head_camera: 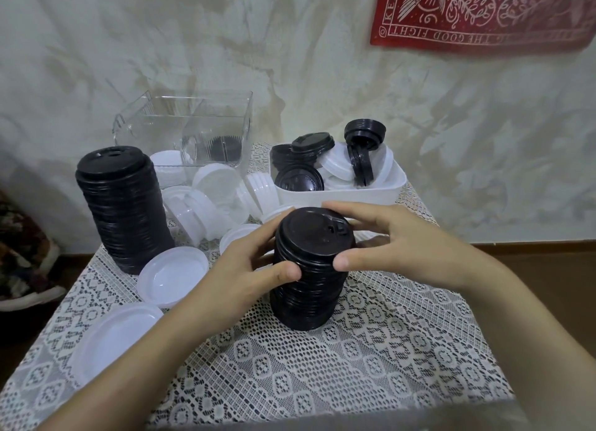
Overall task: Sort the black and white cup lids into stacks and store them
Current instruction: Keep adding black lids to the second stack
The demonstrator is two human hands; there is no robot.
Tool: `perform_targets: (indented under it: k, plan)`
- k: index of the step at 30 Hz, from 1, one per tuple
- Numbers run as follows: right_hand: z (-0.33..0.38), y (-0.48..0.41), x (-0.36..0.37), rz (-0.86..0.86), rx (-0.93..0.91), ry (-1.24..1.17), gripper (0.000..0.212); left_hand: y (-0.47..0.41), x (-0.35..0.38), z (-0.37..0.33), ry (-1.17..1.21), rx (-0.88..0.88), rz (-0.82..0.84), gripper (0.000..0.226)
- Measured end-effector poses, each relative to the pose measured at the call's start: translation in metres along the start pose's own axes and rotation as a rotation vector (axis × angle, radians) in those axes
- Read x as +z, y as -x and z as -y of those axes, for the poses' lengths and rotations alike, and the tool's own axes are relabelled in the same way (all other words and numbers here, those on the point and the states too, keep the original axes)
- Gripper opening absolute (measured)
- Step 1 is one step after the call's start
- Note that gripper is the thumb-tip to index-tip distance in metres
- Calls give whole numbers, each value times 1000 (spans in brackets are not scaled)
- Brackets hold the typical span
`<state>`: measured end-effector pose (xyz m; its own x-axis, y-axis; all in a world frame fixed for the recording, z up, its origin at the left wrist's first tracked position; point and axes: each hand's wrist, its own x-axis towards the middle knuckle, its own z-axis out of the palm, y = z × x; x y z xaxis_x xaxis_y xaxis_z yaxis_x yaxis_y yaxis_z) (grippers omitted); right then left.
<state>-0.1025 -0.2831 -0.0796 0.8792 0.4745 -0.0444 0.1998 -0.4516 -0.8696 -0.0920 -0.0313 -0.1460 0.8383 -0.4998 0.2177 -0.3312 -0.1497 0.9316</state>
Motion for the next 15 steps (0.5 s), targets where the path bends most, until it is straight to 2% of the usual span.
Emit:
perform_targets:
  k: [3,7,12,15]
  plan:
    - [0,-1,2,-28,-1,14,76,0,-2,2,5,-3,6,100]
    - [3,0,3,-51,1,46,72,2,-4,3,62,-48,-8,113]
    - [1,1,5,-60,9,49,86,4,-2,-1,13,-50,-22,86]
    - [3,2,5,-33,-20,44,72,4,-2,-1,9,-53,-30,81]
